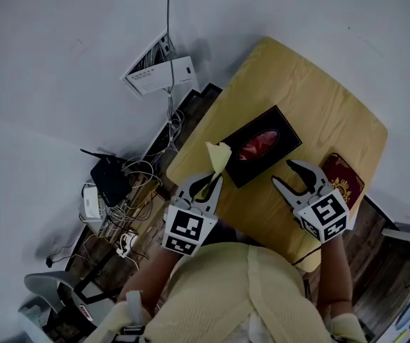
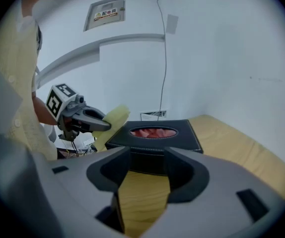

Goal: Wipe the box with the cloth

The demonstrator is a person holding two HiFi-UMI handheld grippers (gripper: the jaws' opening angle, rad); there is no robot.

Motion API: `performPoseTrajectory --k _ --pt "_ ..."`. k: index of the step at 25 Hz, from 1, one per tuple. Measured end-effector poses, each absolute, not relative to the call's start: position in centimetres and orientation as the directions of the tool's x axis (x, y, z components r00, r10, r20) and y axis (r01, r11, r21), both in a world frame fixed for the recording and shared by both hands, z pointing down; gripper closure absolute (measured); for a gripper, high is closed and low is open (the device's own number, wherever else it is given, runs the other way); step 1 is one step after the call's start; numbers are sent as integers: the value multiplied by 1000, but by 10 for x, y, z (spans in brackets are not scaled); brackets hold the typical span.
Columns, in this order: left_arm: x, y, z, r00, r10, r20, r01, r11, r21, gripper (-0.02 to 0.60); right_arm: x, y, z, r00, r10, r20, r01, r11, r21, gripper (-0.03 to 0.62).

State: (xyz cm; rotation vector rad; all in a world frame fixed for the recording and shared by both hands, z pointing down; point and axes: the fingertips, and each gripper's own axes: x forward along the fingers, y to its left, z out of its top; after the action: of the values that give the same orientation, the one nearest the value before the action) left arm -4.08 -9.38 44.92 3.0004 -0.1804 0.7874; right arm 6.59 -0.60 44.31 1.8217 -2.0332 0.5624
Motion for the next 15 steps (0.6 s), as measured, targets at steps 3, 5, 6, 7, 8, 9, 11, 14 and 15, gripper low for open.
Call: performPoseTrajectory --k 3,5,6,7,8,9,11,14,15 --pt "-39 -88 454 857 -108 504 -119 -993 -10 552 89 -3 447 -74 -852 518 -997 54 -54 365" --pt "-37 -85 455 857 -102 505 -121 -993 6 552 101 -2 452 -53 -848 528 -999 40 -35 347" --pt "-36 -84 455 858 -100 504 -124 -992 15 552 107 -2 454 -44 -846 531 -999 34 -28 342" --pt "-35 -83 454 859 -99 502 -127 -992 22 552 112 -2 455 -37 -847 530 -999 29 -23 338" --pt "-34 -83 453 860 -101 501 -131 -991 26 552 116 -3 454 -32 -850 526 -999 23 -23 336" --pt "-32 -83 453 860 -103 500 -135 -990 28 552 120 -4 454 -30 -854 520 -999 19 -26 335" --pt "-30 -82 453 859 -107 501 -143 -989 33 552 125 -6 453 -29 -859 512 -999 16 -30 335" --pt "-28 -81 453 855 -109 507 -152 -987 46 552 128 -10 454 -35 -862 507 -999 25 -26 335" --pt "-28 -81 453 854 -109 508 -156 -987 50 552 128 -11 454 -37 -863 504 -999 28 -27 335"
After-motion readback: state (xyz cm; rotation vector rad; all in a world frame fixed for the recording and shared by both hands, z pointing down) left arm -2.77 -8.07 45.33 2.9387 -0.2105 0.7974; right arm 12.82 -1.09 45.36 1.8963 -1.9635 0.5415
